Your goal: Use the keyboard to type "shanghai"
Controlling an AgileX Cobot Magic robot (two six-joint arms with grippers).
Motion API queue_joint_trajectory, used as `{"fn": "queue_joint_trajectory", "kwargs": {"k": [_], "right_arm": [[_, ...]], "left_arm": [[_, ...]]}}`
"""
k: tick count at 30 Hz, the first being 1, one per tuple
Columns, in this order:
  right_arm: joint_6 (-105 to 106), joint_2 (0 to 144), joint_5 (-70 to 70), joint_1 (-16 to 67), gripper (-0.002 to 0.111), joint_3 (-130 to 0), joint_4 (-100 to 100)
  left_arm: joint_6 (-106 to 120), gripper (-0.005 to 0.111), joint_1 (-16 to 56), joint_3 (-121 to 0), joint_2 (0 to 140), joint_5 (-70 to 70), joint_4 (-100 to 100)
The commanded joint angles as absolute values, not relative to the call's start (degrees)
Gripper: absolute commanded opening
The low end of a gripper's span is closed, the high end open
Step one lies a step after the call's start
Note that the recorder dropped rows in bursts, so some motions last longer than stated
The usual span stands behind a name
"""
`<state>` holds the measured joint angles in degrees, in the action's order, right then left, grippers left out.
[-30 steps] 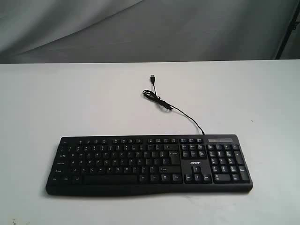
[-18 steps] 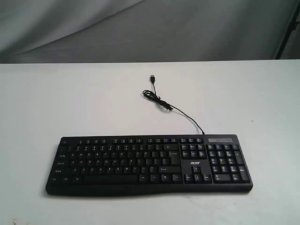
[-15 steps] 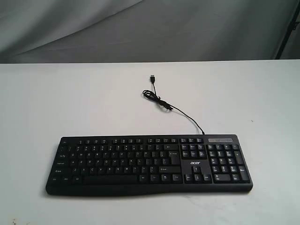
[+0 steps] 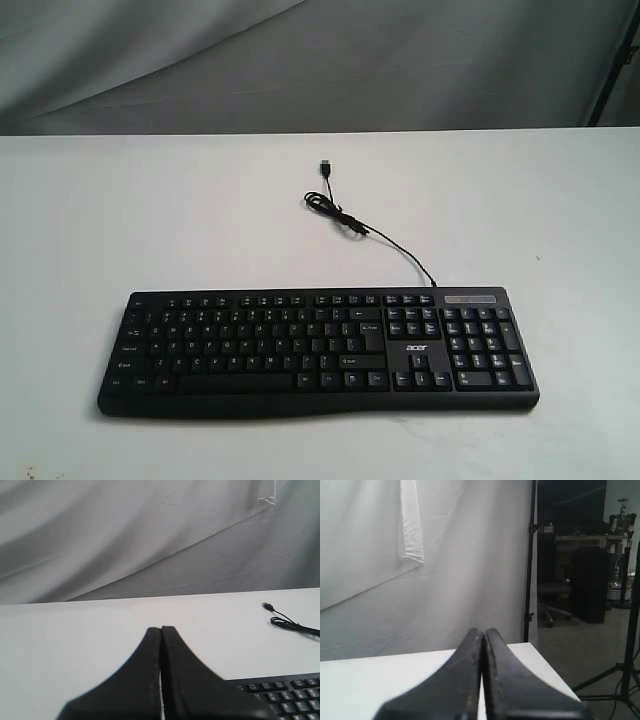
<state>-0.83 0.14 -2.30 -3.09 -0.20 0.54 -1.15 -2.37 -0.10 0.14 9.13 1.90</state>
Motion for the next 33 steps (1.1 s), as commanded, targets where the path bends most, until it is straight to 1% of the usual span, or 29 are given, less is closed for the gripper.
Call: {"fn": "queue_joint_trajectory", "kwargs": {"k": [1,2,3,5,7,10,13,15,16,20,22,25,27,28,31,33], "right_arm": [[-7.83,0.00,-21.07,-3.40,0.000,0.00,-5.07],[-18.72,0.00,-26.75,-3.40,0.000,0.00,-6.85],[-22.77,0.00,-28.29,-3.40,0.000,0.00,-6.85],[-26.57,0.00,-29.08,-3.40,0.000,-2.27,-2.23],[-29.88,3.24,-29.17,-3.40,0.000,-8.53,9.51],[-40.08,13.83,-29.17,-3.40,0.000,-19.51,26.12],[-44.28,31.85,-28.70,-3.40,0.000,-37.16,45.63],[-46.61,44.98,-22.42,-3.40,0.000,-49.22,58.69],[-49.67,50.85,-16.53,-3.40,0.000,-55.26,65.61],[-51.64,62.22,0.00,-3.40,0.000,-64.97,79.23],[-50.39,66.61,9.50,-3.40,0.000,-67.88,80.61],[-43.71,73.57,25.12,-2.39,0.000,-70.72,73.78],[-31.50,78.31,30.49,-1.68,0.000,-72.90,59.07],[-23.68,80.11,31.12,-1.68,0.000,-73.80,50.14],[14.61,85.75,33.76,-1.68,0.000,-76.95,11.68],[38.42,89.24,39.52,-1.10,0.000,-78.68,-15.95]], "left_arm": [[-1.31,0.000,-2.00,0.00,0.00,8.79,1.90],[-1.31,0.000,-2.00,0.00,0.00,8.79,1.90],[-1.31,0.000,-2.00,0.00,0.00,8.79,1.90],[-1.31,0.000,-2.00,0.00,0.00,8.79,1.90],[-1.31,0.000,-2.00,0.00,0.00,8.79,1.90],[-1.31,0.000,-2.00,0.00,0.00,8.79,1.90],[-1.31,0.000,-2.00,0.00,0.00,8.79,1.90],[-1.31,0.000,-2.00,0.00,0.00,8.79,1.90],[-1.31,0.000,-2.00,0.00,0.00,8.79,1.90],[-1.31,0.000,-2.00,0.00,0.00,8.79,1.90],[-1.31,0.000,-2.00,0.00,0.00,8.79,1.90],[-1.31,0.000,-2.00,0.00,0.00,8.79,1.90],[-1.31,0.000,-2.00,0.00,0.00,8.79,1.90],[-1.31,0.000,-2.00,0.00,0.00,8.79,1.90],[-1.31,0.000,-2.00,0.00,0.00,8.79,1.90],[-1.31,0.000,-2.00,0.00,0.00,8.79,1.90]]}}
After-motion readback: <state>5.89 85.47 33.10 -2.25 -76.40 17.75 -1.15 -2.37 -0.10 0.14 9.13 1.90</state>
